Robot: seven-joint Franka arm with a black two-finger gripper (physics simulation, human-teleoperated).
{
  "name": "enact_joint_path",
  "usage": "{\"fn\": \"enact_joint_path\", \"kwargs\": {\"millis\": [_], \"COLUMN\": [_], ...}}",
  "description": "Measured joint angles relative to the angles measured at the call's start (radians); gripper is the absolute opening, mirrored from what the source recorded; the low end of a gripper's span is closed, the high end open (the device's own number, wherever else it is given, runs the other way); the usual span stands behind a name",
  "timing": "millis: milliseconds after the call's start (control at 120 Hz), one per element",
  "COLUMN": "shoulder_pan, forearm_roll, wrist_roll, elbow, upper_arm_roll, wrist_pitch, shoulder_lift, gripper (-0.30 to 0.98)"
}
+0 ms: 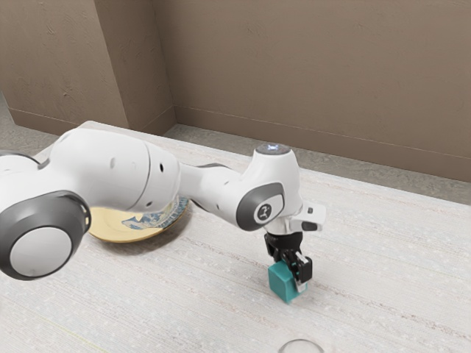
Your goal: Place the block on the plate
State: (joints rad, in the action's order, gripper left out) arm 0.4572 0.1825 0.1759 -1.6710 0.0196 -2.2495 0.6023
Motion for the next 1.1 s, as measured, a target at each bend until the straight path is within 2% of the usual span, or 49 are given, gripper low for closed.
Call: {"fn": "enact_joint_path", "kwargs": {"millis": [133, 433, 667, 783, 1100], "shoulder_pan": [-0.001, -0.005, -0.033, -0.095, -0.338], "forearm_roll": [-0.006, -0.031, -0.029, -0.024, -0.018], "wrist_roll": [-0.004, -0.011, 0.031, 0.068, 0.189], "elbow": [0.0, -0.009, -0.008, -0.008, -0.005], "upper_arm_roll": [0.0, 0.028, 0.21, 0.238, 0.24], "wrist_pitch": [0.005, 0.065, 0.151, 0.187, 0.241], "shoulder_lift": [-0.023, -0.16, -0.224, -0.236, -0.239], "gripper": [0.42, 0.41, 0.42, 0.41, 0.42]}}
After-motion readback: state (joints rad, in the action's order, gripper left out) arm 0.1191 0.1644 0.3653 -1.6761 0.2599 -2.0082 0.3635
